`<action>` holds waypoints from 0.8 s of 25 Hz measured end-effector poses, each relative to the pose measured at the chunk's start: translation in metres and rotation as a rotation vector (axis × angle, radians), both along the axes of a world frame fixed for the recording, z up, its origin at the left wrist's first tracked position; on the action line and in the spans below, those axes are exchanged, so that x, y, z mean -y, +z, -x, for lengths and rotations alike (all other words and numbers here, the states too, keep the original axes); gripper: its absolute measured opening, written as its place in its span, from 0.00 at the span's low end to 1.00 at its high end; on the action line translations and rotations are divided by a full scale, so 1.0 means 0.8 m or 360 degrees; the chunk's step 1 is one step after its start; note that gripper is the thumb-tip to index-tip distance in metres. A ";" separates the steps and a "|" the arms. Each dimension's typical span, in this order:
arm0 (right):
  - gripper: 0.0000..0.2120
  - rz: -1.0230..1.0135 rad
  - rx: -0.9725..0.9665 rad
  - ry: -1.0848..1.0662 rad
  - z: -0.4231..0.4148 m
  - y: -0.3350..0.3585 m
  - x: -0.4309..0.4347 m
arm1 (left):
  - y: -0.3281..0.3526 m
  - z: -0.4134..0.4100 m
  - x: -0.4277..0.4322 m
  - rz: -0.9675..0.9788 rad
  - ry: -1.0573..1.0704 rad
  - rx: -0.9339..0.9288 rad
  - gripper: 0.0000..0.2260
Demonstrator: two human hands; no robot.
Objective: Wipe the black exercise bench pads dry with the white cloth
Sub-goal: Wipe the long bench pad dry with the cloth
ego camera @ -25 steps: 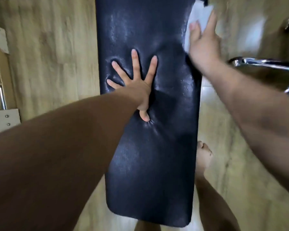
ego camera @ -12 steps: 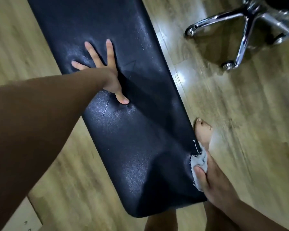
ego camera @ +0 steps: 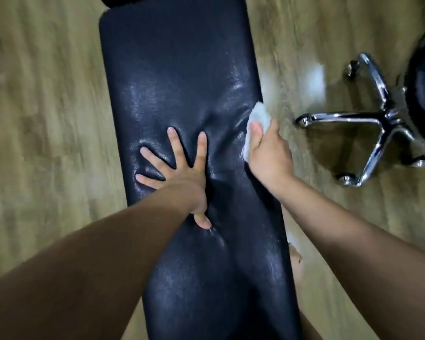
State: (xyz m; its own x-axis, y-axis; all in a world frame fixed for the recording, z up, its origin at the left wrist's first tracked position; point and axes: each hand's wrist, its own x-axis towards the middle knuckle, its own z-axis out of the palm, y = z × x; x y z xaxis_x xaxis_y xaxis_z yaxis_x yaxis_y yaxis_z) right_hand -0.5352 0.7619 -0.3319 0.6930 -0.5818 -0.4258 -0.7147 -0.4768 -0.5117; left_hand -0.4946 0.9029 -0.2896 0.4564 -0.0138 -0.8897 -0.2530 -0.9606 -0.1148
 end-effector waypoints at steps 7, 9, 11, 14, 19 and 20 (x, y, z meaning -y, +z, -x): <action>0.25 0.0187 0.0094 0.0044 -0.267 -0.017 0.068 | -0.007 -0.010 -0.008 0.0113 0.0056 -0.0056 0.77; 0.26 0.0391 0.0087 0.0104 -0.318 -0.026 0.083 | -0.008 -0.011 -0.009 0.0113 0.0076 -0.0070 0.77; 0.28 0.0581 0.0058 0.0159 -0.344 -0.037 0.092 | -0.010 -0.013 -0.009 0.0117 0.0092 -0.0072 0.77; 0.31 0.0526 0.0061 0.0231 -0.344 -0.052 0.087 | -0.011 -0.011 -0.012 0.0114 0.0090 -0.0043 0.78; 0.31 0.0082 0.0059 0.0145 -0.275 -0.021 0.083 | -0.012 -0.008 -0.009 0.0049 0.0039 -0.0003 0.78; 0.29 -0.0003 0.0012 0.0122 -0.241 -0.014 0.074 | -0.010 -0.007 -0.008 0.0038 0.0042 0.0000 0.78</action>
